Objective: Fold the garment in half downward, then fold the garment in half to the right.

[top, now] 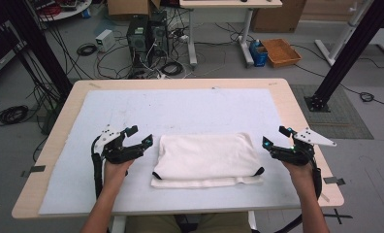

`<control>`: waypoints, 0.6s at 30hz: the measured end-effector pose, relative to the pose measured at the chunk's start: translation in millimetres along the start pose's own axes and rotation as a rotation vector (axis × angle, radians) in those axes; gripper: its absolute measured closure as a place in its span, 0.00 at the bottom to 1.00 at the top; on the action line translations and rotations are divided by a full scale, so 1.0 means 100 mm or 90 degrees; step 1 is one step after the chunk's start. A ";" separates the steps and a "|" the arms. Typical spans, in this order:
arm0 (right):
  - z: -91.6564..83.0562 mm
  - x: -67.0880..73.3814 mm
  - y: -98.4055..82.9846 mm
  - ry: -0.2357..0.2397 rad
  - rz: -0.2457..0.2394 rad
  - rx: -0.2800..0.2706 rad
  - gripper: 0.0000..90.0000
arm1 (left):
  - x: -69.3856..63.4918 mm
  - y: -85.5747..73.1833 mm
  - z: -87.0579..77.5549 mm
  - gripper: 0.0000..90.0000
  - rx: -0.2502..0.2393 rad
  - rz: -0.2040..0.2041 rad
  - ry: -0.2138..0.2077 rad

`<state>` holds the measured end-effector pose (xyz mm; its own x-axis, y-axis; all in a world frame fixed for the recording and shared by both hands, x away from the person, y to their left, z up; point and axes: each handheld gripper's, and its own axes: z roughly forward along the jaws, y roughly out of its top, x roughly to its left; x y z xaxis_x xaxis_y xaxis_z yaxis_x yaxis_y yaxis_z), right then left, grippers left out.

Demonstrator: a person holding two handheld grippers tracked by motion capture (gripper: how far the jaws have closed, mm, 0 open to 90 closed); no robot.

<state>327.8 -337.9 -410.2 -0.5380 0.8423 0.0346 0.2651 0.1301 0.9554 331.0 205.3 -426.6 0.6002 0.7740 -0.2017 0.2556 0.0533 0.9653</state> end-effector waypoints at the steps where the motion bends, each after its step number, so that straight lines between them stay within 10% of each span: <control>1: 0.00 0.01 0.01 -0.001 -0.005 0.004 0.20 | 0.00 0.00 -0.01 0.24 0.003 0.004 0.002; 18: 0.02 0.01 -0.01 -0.007 -0.001 0.015 0.20 | -0.04 -0.03 0.01 0.24 0.043 0.027 0.014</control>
<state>328.7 -336.0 -411.8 -0.5296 0.8477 0.0305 0.2836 0.1431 0.9482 329.0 201.5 -428.8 0.5948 0.7886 -0.1559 0.2805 -0.0219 0.9596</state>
